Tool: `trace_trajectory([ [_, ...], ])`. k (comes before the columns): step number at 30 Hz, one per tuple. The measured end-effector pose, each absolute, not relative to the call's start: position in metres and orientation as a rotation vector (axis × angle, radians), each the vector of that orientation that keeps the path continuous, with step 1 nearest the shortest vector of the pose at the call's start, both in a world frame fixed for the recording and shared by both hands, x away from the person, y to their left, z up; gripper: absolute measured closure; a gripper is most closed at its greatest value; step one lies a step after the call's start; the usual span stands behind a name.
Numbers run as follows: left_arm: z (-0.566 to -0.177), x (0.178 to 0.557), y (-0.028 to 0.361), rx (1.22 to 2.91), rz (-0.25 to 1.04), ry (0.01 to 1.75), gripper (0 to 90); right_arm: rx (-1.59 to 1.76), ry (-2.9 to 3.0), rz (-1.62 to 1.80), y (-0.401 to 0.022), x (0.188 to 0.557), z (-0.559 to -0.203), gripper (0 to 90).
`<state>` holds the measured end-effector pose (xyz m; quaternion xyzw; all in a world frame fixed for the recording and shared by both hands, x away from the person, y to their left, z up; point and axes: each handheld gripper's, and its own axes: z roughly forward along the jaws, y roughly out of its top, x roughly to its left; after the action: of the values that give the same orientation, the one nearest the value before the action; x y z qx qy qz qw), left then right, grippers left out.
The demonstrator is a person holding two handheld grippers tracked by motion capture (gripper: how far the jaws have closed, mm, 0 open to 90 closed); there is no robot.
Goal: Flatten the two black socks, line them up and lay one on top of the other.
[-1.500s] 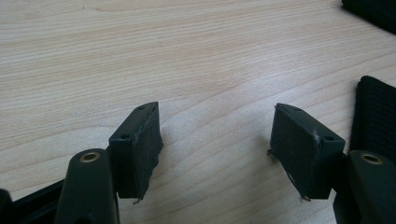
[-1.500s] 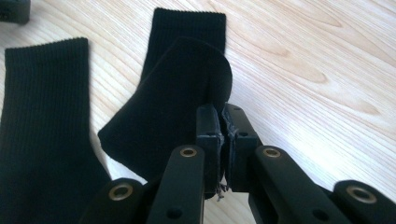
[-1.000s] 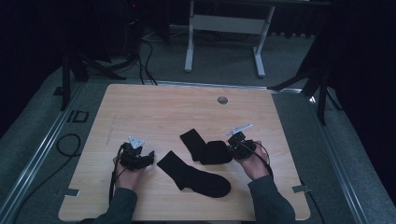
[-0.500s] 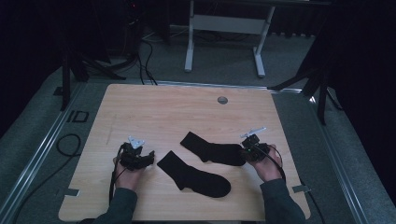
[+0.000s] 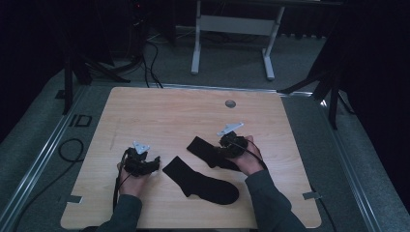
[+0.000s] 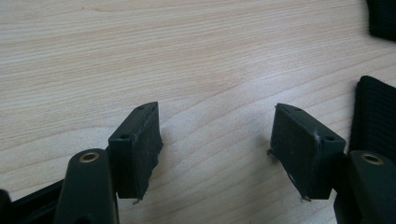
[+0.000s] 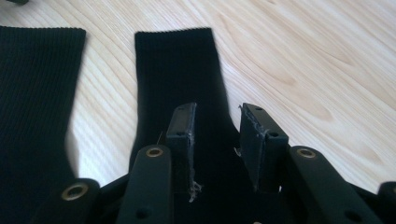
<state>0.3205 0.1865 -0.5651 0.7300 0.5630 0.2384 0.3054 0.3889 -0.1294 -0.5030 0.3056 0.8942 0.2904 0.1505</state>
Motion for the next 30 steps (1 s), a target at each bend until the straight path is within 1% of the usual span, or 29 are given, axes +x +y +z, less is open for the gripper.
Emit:
trace_trajectory([
  [8, -0.565, 0.321, 0.186, 1.931, 0.63, 1.491, 33.9, 0.827, 2.652, 0.779, -0.102, 0.406, -0.525, 55.9],
  [11, -0.565, 0.321, 0.186, 1.931, 0.63, 1.491, 33.9, 0.849, 2.707, 0.769, -0.098, 0.412, -0.534, 49.6],
  [14, -0.565, 0.321, 0.186, 1.933, 0.63, 1.491, 33.9, 0.873, 2.738, 0.769, -0.096, 0.416, -0.541, 48.1],
  [16, -0.565, 0.321, 0.186, 1.934, 0.63, 1.491, 33.9, 0.892, 2.724, 0.759, -0.094, 0.416, -0.541, 50.0],
  [17, -0.565, 0.321, 0.186, 1.933, 0.631, 1.491, 33.8, 0.895, 2.721, 0.744, -0.093, 0.415, -0.541, 52.4],
  [21, -0.565, 0.32, 0.186, 1.934, 0.63, 1.492, 33.8, 0.928, 2.707, 0.74, -0.09, 0.416, -0.539, 72.0],
  [23, -0.565, 0.32, 0.186, 1.933, 0.63, 1.492, 33.8, 0.949, 2.703, 0.733, -0.088, 0.417, -0.539, 79.1],
  [24, -0.565, 0.32, 0.186, 1.933, 0.63, 1.492, 33.8, 0.949, 2.703, 0.733, -0.088, 0.417, -0.539, 79.1],
  [25, -0.565, 0.32, 0.186, 1.934, 0.63, 1.491, 33.9, 0.969, 2.703, 0.735, -0.086, 0.418, -0.538, 82.3],
  [30, -0.565, 0.32, 0.186, 1.934, 0.63, 1.491, 33.8, 1.043, 2.695, 0.795, -0.085, 0.418, -0.537, 83.7],
])
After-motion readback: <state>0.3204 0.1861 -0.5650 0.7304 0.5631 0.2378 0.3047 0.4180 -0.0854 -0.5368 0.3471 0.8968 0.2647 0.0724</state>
